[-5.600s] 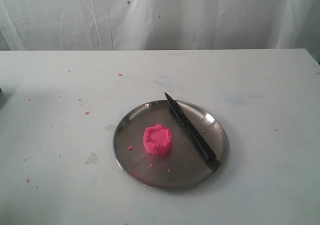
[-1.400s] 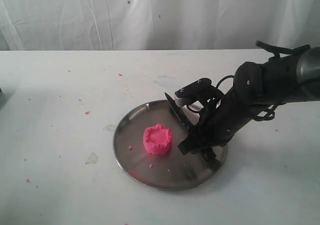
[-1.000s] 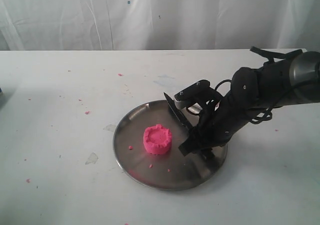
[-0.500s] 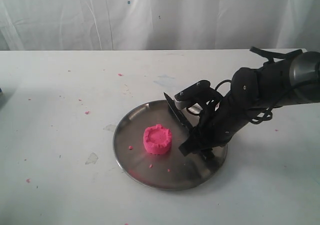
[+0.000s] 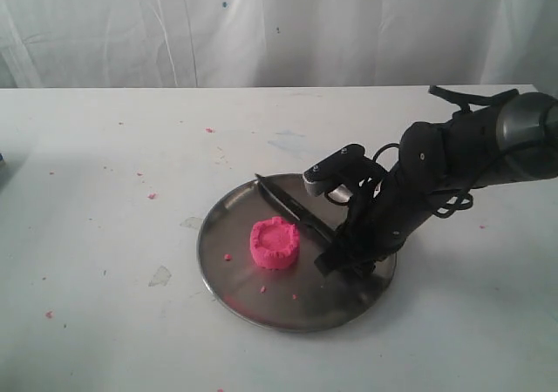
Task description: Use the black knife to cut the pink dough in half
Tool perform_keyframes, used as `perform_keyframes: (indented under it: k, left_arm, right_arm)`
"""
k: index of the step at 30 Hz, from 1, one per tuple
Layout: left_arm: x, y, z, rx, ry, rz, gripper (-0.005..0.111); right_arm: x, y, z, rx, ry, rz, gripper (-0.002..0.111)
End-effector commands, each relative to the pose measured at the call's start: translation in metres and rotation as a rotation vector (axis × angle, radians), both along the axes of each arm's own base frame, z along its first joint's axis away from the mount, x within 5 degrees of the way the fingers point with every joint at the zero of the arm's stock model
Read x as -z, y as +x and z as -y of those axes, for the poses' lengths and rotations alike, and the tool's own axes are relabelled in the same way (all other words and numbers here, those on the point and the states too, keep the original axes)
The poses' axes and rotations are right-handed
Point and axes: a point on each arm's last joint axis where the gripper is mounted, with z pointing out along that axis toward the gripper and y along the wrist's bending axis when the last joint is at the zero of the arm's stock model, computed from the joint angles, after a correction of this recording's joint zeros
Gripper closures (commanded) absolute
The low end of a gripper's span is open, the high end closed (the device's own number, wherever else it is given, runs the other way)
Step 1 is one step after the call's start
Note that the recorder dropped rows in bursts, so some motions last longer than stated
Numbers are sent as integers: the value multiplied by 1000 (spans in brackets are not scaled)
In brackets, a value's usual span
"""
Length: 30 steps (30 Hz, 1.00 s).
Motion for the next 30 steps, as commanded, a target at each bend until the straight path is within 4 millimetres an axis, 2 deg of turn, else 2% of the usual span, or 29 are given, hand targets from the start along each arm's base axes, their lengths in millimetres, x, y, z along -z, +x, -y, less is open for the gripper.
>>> perform_keyframes:
  k: [1,6,10,13,17,26,30]
  left_arm:
    - [1,0,0,-2,-6,1,107]
    - [1,0,0,-2,-6,1,107]
    - [1,0,0,-2,-6,1,107]
    - [1,0,0,-2,-6,1,107]
    - [1,0,0,-2,-6,1,107]
    - [1,0,0,-2,-6,1,107]
    - [1,0,0,-2,-6,1,107]
  right_arm:
    - [-12,0,-1,14,18,21,95]
    - [-32,-2,0,27,36,16,100]
    - [-41,-18,4,28,12,-104,100]
    - [-39,-28,8,-4,-45,-216,100]
    - [-38,-35,12,-30,-96,-279,100]
    - [-35,-34,17,-18,-142,-274,100]
    - [-33,-28,26,100,-221,-211,100]
